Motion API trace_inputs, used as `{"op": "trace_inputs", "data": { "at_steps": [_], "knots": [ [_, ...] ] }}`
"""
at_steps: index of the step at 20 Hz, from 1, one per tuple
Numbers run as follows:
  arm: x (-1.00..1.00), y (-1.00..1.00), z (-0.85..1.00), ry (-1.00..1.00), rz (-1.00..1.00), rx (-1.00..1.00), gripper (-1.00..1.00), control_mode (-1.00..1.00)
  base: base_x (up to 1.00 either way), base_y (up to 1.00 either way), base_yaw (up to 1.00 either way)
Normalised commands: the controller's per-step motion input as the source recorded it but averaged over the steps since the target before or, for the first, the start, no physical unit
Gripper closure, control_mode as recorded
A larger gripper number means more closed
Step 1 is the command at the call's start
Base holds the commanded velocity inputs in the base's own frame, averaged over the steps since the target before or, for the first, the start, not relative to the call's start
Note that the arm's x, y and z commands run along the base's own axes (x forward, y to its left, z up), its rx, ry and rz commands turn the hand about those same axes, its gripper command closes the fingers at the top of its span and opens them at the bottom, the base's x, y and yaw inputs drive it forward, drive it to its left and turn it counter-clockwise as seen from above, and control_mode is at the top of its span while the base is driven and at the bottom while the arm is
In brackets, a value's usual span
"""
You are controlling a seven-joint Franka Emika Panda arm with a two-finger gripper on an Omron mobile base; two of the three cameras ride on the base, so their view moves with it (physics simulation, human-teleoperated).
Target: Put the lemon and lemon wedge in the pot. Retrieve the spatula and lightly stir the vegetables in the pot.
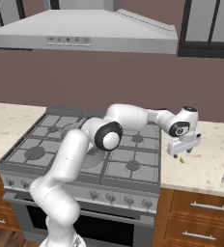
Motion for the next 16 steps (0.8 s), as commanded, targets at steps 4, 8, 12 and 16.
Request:
{"op": "trace_inputs", "data": {
  "at_steps": [4,8,12,16],
  "knots": [
    [0.03,-0.15,-0.15,0.05,0.03,0.0,-1.0,-1.0,0.0,0.0,0.0],
    [0.0,-0.09,-0.18,0.05,0.02,0.0,-1.0,-1.0,0.0,0.0,0.0],
    [0.06,-0.05,-0.2,0.06,0.01,0.0,-1.0,-1.0,0.0,0.0,0.0],
    [0.07,-0.03,-0.18,0.03,0.03,0.0,-1.0,-1.0,0.0,0.0,0.0]
  ]
}}
